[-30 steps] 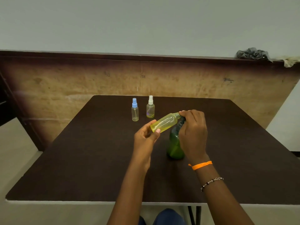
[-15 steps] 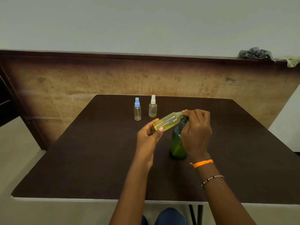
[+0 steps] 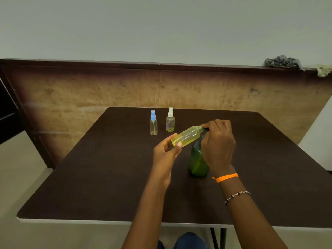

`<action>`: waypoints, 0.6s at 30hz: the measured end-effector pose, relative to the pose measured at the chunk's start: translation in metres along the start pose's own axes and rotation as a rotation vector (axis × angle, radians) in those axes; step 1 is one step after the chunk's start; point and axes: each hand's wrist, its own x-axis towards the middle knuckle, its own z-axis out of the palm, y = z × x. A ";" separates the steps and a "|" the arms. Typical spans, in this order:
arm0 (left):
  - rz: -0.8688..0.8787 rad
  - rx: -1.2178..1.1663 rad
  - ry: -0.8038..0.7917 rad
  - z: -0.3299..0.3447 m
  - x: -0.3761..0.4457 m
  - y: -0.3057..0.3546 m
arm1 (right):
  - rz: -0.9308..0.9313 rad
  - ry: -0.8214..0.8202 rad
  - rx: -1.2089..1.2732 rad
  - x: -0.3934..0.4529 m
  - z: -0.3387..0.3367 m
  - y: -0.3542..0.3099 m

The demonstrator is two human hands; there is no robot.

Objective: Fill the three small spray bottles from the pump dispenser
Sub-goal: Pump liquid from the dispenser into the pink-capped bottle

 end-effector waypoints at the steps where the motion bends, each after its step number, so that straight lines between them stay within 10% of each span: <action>1: -0.001 -0.003 0.002 0.000 0.001 -0.001 | -0.001 0.027 0.009 -0.005 0.001 0.000; 18: -0.006 -0.019 0.009 -0.001 0.003 -0.004 | -0.025 -0.035 0.042 -0.012 0.000 0.000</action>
